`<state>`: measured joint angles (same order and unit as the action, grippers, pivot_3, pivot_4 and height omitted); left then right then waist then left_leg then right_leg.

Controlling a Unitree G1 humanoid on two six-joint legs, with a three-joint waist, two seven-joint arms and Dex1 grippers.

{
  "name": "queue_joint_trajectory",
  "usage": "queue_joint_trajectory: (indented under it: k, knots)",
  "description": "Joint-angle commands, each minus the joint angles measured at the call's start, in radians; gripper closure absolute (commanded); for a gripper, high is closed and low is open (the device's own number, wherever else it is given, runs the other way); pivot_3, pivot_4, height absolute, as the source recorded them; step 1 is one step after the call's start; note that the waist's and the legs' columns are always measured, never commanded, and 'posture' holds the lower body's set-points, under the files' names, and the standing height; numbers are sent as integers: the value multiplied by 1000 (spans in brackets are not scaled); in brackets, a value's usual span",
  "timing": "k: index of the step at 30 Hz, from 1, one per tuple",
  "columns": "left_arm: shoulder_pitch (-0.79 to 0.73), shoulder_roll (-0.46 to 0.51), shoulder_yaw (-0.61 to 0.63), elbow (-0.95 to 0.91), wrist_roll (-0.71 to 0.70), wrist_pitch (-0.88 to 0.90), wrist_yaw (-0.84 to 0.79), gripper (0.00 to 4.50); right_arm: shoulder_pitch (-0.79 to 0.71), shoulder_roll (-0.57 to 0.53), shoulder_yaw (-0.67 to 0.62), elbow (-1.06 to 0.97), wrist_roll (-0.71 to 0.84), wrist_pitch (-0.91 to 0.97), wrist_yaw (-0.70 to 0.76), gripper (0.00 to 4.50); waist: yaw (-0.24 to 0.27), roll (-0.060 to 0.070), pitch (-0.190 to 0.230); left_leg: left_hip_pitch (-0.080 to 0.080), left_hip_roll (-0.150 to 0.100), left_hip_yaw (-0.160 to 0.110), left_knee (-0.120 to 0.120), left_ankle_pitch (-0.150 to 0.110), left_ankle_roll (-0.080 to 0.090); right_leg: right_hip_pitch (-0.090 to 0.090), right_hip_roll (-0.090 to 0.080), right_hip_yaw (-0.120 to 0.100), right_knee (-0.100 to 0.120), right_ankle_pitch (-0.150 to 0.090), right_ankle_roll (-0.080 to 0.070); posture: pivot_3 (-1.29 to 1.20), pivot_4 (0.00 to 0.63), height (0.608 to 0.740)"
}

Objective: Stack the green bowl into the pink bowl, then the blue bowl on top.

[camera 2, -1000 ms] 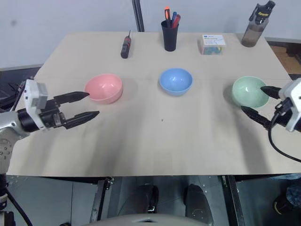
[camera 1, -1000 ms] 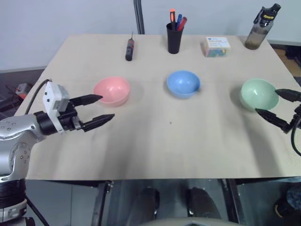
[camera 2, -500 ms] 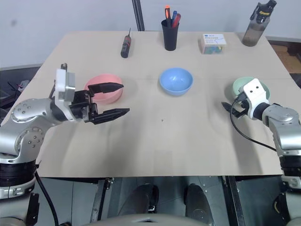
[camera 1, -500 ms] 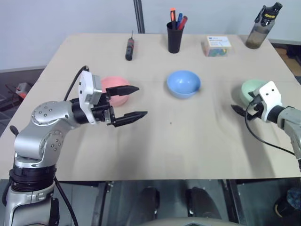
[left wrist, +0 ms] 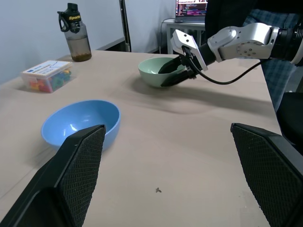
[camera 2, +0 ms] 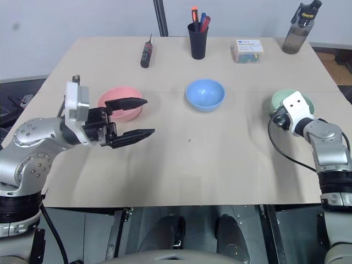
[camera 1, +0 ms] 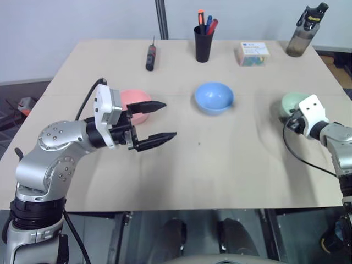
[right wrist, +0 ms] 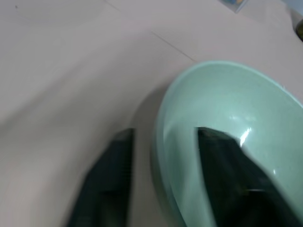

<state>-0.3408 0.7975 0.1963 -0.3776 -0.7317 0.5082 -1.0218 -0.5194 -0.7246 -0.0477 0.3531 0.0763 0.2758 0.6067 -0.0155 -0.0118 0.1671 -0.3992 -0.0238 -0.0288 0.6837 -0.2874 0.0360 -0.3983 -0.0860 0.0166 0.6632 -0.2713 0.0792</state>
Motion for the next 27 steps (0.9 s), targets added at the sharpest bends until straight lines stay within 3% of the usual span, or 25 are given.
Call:
queue_joint_trajectory:
  k: [1,8,9,10,14,17,21,24,27]
  knots:
    - [3,-3,28,-28,-5,-17,15,0,-19,-4,-7,-11,-19,-32,-5,4330,0,0,0,0,0,0,0,0,0,0,0,0,0,0,0,0,150,740]
    - [20,-15,8,-9,36,-35,45,0,-4,-6,-11,-26,-19,-40,22,4446,0,0,0,0,0,0,0,0,0,0,0,0,0,0,0,0,150,740]
    - [20,-16,7,-7,38,-36,44,0,-8,-5,-19,-28,-9,-21,27,3747,0,0,0,0,0,0,0,0,0,0,0,0,0,0,0,0,150,740]
    - [20,-16,6,-5,39,-36,43,0,-9,-6,-21,-31,-1,-12,40,3552,0,0,0,0,0,0,0,0,0,0,0,0,0,0,0,0,150,740]
    - [15,-15,4,8,66,-31,66,0,-4,-12,-22,-43,-19,-40,23,2050,0,0,0,0,0,0,0,0,0,0,0,0,0,0,0,0,150,740]
    - [18,-10,-25,26,211,-64,174,0,25,-8,-50,-123,22,-62,48,817,1,0,0,0,0,0,0,0,0,0,0,0,0,0,0,0,150,740]
    - [-4,42,-117,29,473,30,388,0,100,7,-83,-336,174,-96,187,817,2,0,0,0,0,0,0,0,0,0,0,0,0,0,0,0,150,740]
    - [-55,142,-278,103,670,104,396,0,127,19,-68,-503,260,-72,243,817,2,0,0,0,-1,0,0,0,0,0,0,0,0,0,0,0,150,740]
    - [-102,166,-359,187,773,91,402,0,113,45,-33,-622,310,-29,251,817,0,1,0,1,-1,-1,0,0,0,0,2,0,1,0,0,0,150,740]
